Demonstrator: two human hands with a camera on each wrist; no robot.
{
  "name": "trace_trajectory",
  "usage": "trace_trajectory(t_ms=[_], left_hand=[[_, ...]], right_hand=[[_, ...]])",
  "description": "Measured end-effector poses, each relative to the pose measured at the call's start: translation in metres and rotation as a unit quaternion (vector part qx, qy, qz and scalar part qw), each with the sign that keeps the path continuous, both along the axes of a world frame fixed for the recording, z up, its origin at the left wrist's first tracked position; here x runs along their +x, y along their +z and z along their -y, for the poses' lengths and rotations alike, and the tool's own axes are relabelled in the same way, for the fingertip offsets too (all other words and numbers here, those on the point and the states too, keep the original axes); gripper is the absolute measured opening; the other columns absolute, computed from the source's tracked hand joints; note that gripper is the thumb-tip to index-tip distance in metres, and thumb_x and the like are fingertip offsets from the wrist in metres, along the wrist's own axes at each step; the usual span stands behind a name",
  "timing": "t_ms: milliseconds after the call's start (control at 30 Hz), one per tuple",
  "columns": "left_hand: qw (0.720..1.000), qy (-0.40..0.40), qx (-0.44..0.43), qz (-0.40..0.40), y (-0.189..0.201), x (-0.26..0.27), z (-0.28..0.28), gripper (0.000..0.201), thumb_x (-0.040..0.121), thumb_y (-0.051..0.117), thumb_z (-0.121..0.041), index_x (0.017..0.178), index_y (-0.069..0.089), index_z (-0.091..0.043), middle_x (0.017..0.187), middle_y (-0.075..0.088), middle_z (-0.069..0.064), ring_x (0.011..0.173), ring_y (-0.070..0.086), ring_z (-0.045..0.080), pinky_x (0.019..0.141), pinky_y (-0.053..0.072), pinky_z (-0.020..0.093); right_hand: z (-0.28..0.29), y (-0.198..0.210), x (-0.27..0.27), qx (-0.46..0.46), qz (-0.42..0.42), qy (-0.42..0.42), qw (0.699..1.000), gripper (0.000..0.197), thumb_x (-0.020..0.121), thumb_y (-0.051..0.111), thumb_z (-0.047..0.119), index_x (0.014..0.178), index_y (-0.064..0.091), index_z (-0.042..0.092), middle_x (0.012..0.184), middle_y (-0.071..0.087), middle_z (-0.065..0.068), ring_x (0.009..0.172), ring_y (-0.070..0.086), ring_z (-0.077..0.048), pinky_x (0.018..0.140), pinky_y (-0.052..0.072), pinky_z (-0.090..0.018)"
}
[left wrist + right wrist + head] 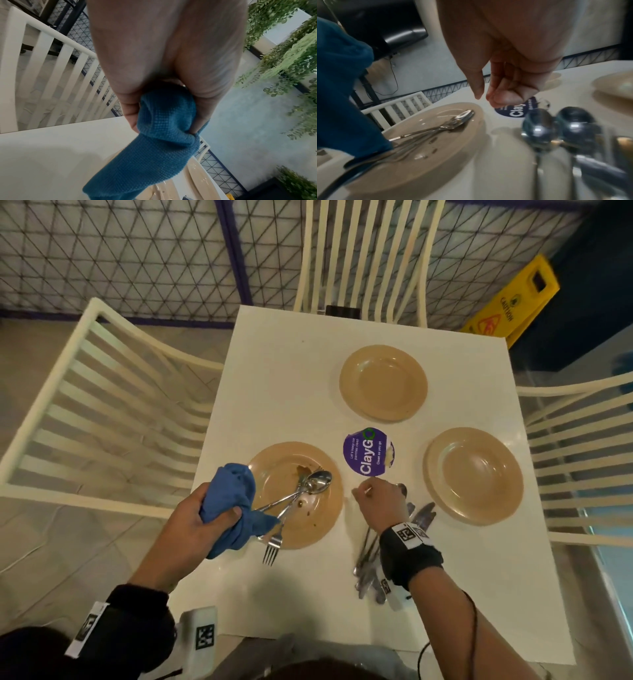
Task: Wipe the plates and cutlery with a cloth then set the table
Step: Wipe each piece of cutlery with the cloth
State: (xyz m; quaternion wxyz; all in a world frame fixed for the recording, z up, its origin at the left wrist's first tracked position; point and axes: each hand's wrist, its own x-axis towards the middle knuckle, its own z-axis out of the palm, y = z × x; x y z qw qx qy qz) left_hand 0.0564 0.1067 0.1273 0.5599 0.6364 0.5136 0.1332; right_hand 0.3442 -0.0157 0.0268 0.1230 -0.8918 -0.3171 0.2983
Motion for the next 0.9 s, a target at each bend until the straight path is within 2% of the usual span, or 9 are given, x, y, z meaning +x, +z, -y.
trace_trajectory(t_ms=[100,200,333,400,500,633,700,800,900], left_hand=[[1.000,0.004,-0.003,0.001,-0.004,-0.008,-0.003,0.019,0.093,0.068,-0.009,0.107,0.065,-0.022,0.093,0.075,-0.007,0.085,0.071,0.008,0.070,0.052,0.017],[1.000,0.006,0.000,0.002,-0.008,-0.015,-0.004,0.020,0.092,0.068,-0.007,0.104,0.065,-0.024,0.091,0.074,-0.008,0.084,0.071,0.007,0.069,0.053,0.013],[1.000,0.014,-0.003,-0.002,-0.014,-0.023,-0.008,0.023,0.091,0.069,-0.005,0.101,0.063,-0.026,0.089,0.073,-0.015,0.081,0.069,0.000,0.070,0.052,0.009],[1.000,0.016,-0.006,-0.007,-0.017,-0.024,-0.009,0.024,0.091,0.069,-0.006,0.100,0.062,-0.027,0.089,0.072,-0.017,0.080,0.069,-0.001,0.068,0.051,0.008],[1.000,0.025,-0.005,-0.013,-0.023,-0.026,-0.013,0.023,0.091,0.070,-0.007,0.098,0.061,-0.027,0.081,0.072,-0.021,0.078,0.069,-0.002,0.065,0.051,0.008],[0.999,0.040,-0.025,-0.007,-0.027,-0.028,-0.015,0.019,0.090,0.071,-0.010,0.101,0.064,-0.024,0.082,0.073,-0.011,0.080,0.071,0.011,0.066,0.053,0.020],[0.999,0.038,-0.028,-0.002,-0.022,-0.025,-0.015,0.019,0.091,0.070,-0.009,0.104,0.064,-0.022,0.086,0.073,-0.008,0.081,0.071,0.009,0.070,0.052,0.022],[0.998,0.029,-0.051,0.025,-0.013,-0.021,-0.013,0.021,0.093,0.065,-0.004,0.109,0.063,-0.018,0.091,0.073,-0.004,0.085,0.071,0.005,0.068,0.056,0.017],[0.997,0.003,-0.065,0.028,-0.006,-0.015,-0.014,0.030,0.094,0.065,-0.009,0.114,0.060,-0.031,0.099,0.074,-0.009,0.096,0.070,0.006,0.075,0.059,0.021]], right_hand=[[-0.035,-0.010,-0.016,0.026,-0.006,0.014,1.000,0.024,0.094,0.058,0.036,0.108,0.067,0.019,0.105,0.069,-0.002,0.095,0.064,-0.022,0.079,0.048,-0.032],[-0.057,-0.016,-0.025,0.015,0.008,0.036,0.999,0.027,0.095,0.055,0.030,0.119,0.062,0.018,0.118,0.061,-0.004,0.103,0.062,-0.025,0.084,0.050,-0.037],[-0.070,-0.025,-0.030,-0.015,0.054,0.107,0.993,0.030,0.096,0.058,0.027,0.126,0.058,0.020,0.124,0.052,-0.006,0.103,0.062,-0.028,0.080,0.052,-0.037],[-0.071,-0.029,-0.027,-0.026,0.071,0.112,0.991,0.028,0.095,0.059,0.024,0.123,0.059,0.021,0.122,0.051,-0.006,0.103,0.062,-0.028,0.077,0.052,-0.038],[-0.073,-0.030,-0.023,-0.034,0.074,0.103,0.991,0.019,0.096,0.059,0.023,0.113,0.063,0.018,0.118,0.052,-0.005,0.101,0.060,-0.028,0.072,0.045,-0.035],[-0.076,-0.027,-0.018,-0.042,0.033,0.074,0.996,0.013,0.091,0.067,0.027,0.101,0.065,0.018,0.112,0.057,-0.002,0.095,0.061,-0.026,0.077,0.050,-0.036],[-0.075,-0.025,-0.015,-0.036,0.005,0.056,0.998,0.008,0.091,0.067,0.026,0.095,0.064,0.020,0.104,0.062,-0.001,0.091,0.061,-0.023,0.075,0.048,-0.034],[-0.074,-0.015,-0.009,0.006,-0.047,0.039,0.998,0.003,0.091,0.064,0.020,0.093,0.063,0.018,0.096,0.067,-0.002,0.090,0.063,-0.022,0.073,0.044,-0.030],[-0.074,0.005,-0.005,0.067,-0.086,0.037,0.993,0.003,0.092,0.065,0.018,0.095,0.065,0.018,0.091,0.069,-0.002,0.085,0.064,-0.018,0.076,0.050,-0.031]])
